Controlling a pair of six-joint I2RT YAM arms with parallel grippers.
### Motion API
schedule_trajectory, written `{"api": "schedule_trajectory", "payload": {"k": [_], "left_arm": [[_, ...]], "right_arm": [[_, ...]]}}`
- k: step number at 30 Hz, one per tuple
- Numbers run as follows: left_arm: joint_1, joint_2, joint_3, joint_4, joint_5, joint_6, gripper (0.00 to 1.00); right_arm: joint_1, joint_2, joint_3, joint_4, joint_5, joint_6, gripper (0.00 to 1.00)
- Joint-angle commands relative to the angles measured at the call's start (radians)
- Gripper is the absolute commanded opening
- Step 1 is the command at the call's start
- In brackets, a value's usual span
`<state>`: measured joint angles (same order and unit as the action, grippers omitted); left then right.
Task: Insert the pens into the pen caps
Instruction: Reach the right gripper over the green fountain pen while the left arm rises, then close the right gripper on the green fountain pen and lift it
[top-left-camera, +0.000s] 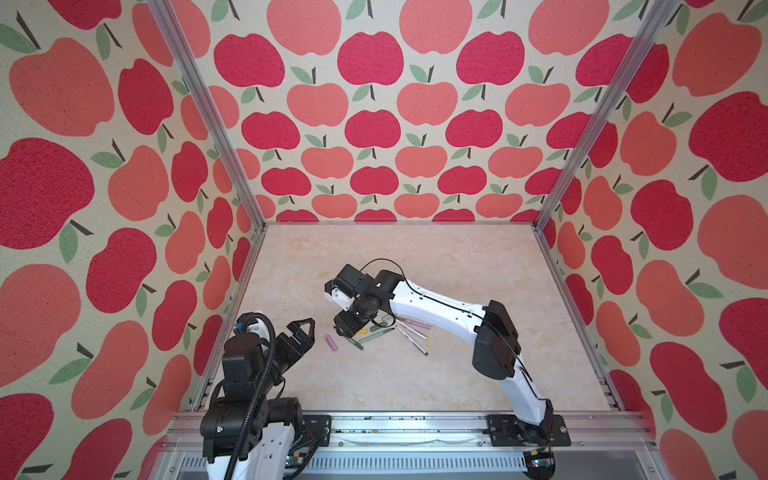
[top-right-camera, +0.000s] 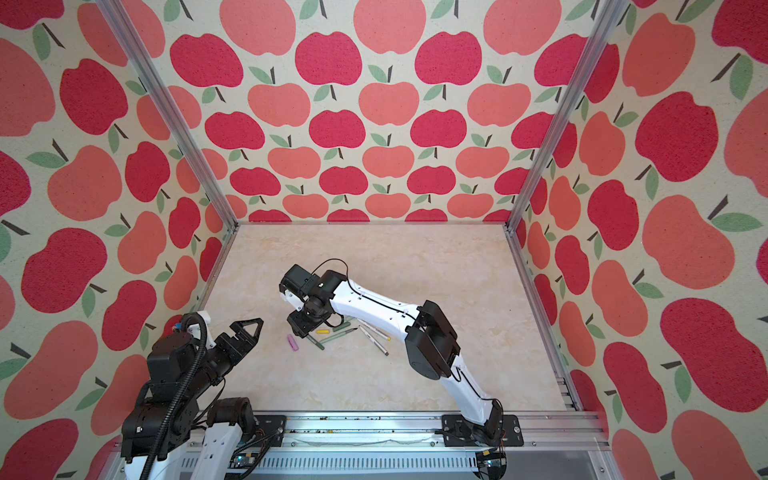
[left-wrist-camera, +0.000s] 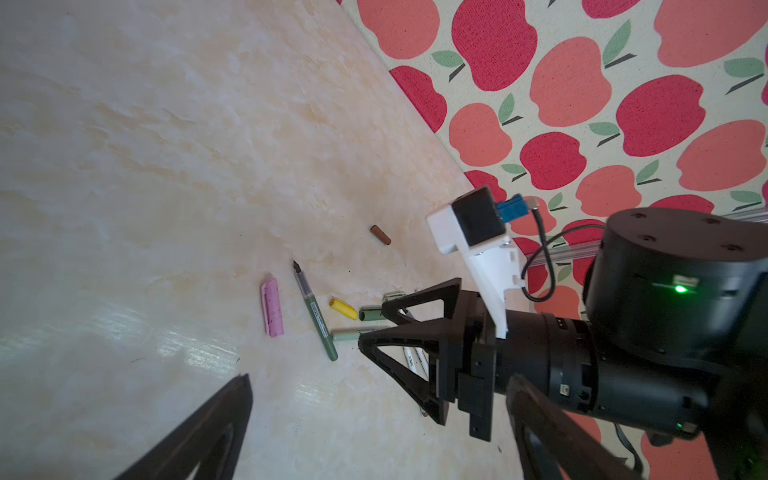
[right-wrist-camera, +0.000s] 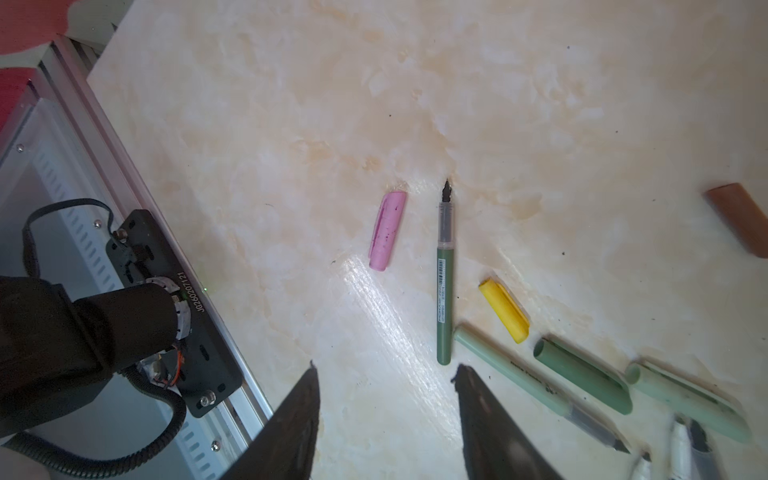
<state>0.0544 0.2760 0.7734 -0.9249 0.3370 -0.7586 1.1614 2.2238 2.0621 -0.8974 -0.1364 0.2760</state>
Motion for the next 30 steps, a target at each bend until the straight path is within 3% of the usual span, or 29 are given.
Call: {"api": "schedule_trajectory", "payload": {"k": [1, 6, 14, 30], "left_arm": [[-0.001, -0.049, -0.023, 0.009, -0.013, -0.042, 0.98], [-0.001, -0.069, -0.074, 0.054, -0.004, -0.09, 0.97], [-0.001, 0.034, -0.12, 0.128, 0.092, -0.129, 0.94], [-0.001, 0.045, -0.151, 0.14, 0.095, -0.143, 0.94]], "right_arm": [[0.003, 0.052, 0.052, -0.069, 0.024, -0.014, 0.5], [0.006, 0.112, 0.083, -0.058, 0.043, -0.013, 0.46], [0.007, 0.239, 0.213, -0.072, 0.083, -0.038, 0.41], [0.01, 0.349, 0.286, -0.112, 0.125, -0.063, 0.38]]}}
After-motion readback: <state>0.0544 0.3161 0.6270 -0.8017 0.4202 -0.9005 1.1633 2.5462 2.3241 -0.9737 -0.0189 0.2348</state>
